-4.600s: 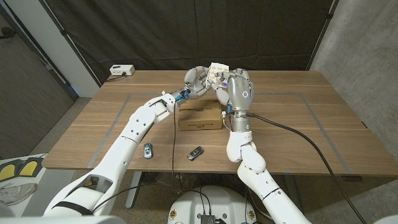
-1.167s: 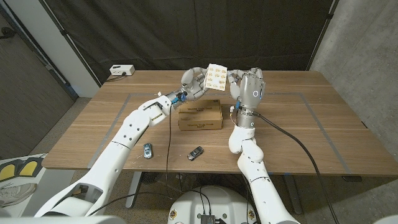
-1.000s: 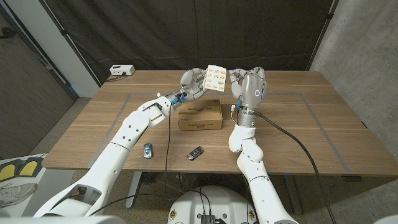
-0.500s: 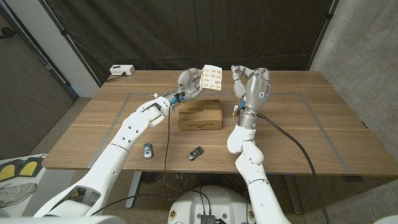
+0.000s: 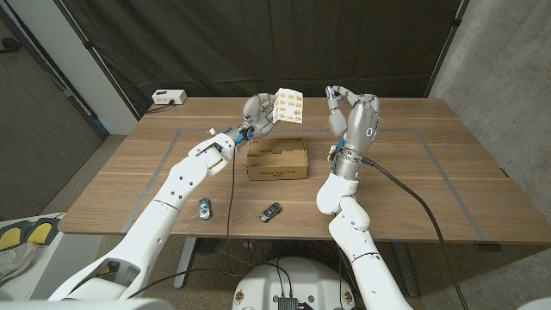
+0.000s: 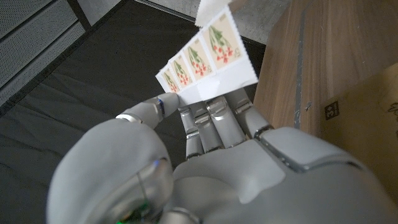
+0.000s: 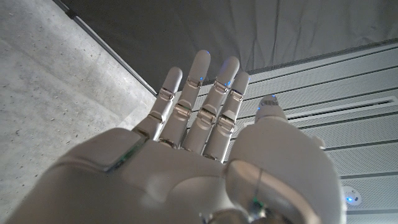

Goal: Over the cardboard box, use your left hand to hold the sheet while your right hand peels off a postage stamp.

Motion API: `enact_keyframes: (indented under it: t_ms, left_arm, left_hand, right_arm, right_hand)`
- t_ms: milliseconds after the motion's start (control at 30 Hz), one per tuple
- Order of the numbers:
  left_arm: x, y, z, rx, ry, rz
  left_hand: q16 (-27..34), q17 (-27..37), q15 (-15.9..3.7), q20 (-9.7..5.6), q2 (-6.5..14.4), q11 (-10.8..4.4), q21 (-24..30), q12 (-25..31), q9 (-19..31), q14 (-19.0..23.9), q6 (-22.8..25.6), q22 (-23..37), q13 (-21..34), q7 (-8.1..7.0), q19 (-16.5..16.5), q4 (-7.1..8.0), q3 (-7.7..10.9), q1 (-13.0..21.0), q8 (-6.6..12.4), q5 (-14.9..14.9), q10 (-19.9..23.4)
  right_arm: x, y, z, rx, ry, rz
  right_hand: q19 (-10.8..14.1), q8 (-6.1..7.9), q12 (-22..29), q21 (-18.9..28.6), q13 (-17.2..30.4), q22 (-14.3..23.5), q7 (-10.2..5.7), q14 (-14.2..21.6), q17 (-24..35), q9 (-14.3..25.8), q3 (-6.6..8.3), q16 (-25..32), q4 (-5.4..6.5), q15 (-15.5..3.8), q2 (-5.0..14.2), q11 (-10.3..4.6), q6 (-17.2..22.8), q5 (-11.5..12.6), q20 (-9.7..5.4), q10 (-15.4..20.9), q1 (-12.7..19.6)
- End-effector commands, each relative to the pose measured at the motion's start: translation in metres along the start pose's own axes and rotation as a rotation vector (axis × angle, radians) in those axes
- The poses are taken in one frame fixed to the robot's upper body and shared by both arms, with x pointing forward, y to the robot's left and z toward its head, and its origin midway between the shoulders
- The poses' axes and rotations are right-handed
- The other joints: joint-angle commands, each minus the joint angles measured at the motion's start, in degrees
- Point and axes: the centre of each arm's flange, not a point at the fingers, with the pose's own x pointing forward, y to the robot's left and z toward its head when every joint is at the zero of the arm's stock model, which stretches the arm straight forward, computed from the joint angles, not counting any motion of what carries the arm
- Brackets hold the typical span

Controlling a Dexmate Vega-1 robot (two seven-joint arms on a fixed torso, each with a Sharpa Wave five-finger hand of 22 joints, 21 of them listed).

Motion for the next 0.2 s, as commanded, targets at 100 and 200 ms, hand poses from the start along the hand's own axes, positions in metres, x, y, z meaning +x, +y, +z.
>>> enact_keyframes:
  t_ms: [100,200]
  left_arm:
    - [-0.012,0.007,-0.004,0.012,-0.025,0.055]
    - [-0.021,0.009,-0.007,0.010,-0.022,0.067]
  left_hand:
    - [0.15,0.14,-0.92,-4.80,0.83,-1.59,0.47,-0.29,-0.09,-1.26,0.56,0.01,-0.13,-0.64,-0.43,2.11,1.67,0.09,0.56,-0.21,0.39]
    - [0.19,0.15,-0.93,-4.80,0.84,-1.89,0.52,-0.28,-0.19,-1.20,0.53,-0.02,-0.25,-0.67,-0.45,2.07,1.62,0.09,0.57,-0.26,0.49]
  right_arm:
    - [-0.001,-0.018,-0.001,0.001,0.024,-0.001]
    - [-0.001,-0.017,0.002,0.032,0.022,0.016]
  right_hand:
    - [-0.29,-0.10,-0.42,0.17,0.16,-0.34,0.23,0.87,-0.50,0.01,0.26,-0.63,0.01,-7.66,0.23,-0.03,-0.48,0.24,0.14,-0.21,-0.38]
    - [-0.27,-0.12,-0.45,0.21,0.12,-0.48,0.25,0.98,-0.52,-0.01,0.29,-0.68,-0.07,-7.65,0.15,-0.02,-0.61,0.25,0.08,-0.14,-0.41]
